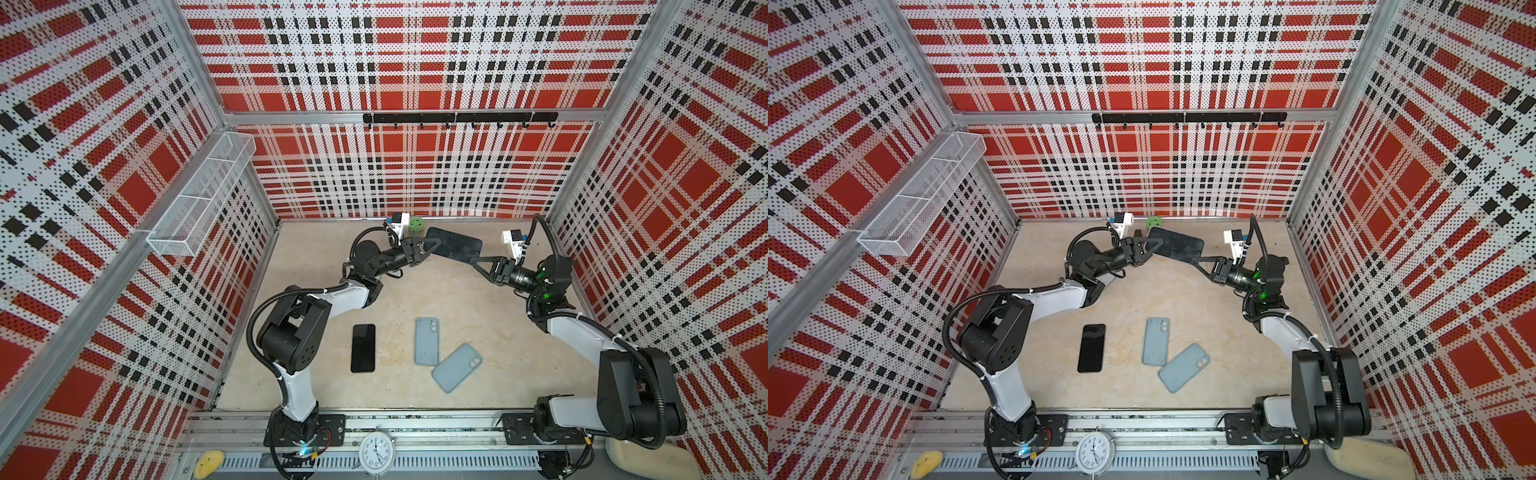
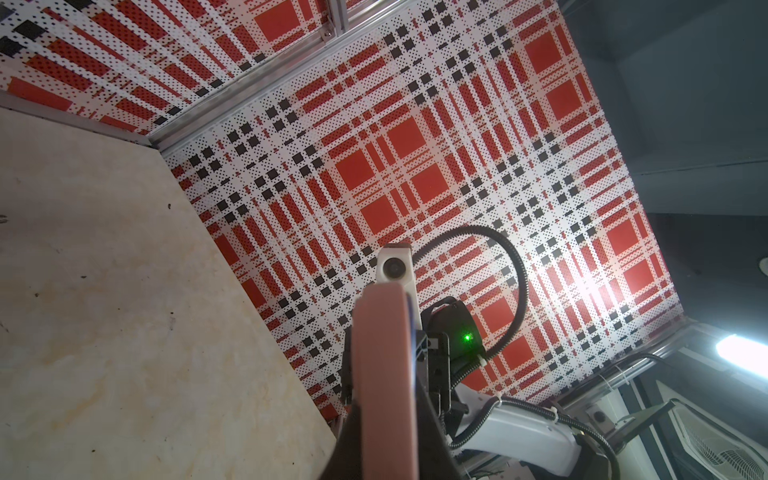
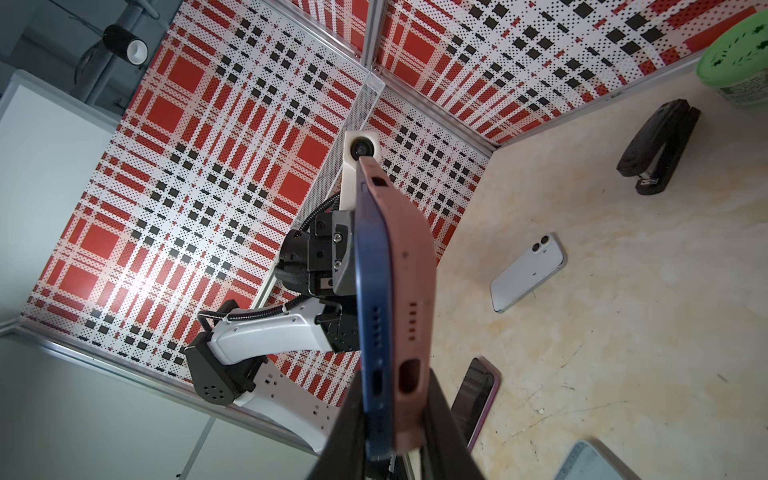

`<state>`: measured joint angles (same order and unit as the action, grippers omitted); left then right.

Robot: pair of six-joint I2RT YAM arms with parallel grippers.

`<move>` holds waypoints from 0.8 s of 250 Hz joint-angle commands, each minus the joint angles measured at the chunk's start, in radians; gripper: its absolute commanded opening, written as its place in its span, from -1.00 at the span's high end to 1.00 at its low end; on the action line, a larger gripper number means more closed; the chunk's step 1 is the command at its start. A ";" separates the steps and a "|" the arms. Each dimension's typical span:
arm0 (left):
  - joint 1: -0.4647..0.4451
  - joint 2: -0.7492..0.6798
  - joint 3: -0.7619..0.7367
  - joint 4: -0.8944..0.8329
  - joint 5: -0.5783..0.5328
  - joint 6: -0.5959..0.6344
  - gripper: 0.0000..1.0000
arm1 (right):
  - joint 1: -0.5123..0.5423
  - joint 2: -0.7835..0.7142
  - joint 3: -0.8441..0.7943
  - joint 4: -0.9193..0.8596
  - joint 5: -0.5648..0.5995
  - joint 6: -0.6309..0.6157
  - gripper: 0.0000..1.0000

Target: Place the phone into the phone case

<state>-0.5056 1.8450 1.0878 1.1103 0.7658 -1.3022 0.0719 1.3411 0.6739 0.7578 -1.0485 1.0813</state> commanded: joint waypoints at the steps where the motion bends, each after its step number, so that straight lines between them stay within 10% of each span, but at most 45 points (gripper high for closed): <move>1: 0.000 -0.070 0.006 0.073 0.004 0.004 0.62 | -0.005 -0.041 0.027 -0.181 0.081 -0.133 1.00; 62: -0.016 -0.078 0.012 0.069 0.017 0.012 0.05 | -0.006 -0.059 0.043 -0.195 0.083 -0.139 1.00; 200: -0.102 -0.050 0.045 0.099 -0.117 0.030 0.31 | 0.089 -0.047 -0.024 -0.022 0.186 -0.044 0.99</move>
<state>-0.5705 1.8282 1.0878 1.0943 0.6613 -1.2770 0.1261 1.2934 0.6762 0.6819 -0.9516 1.0225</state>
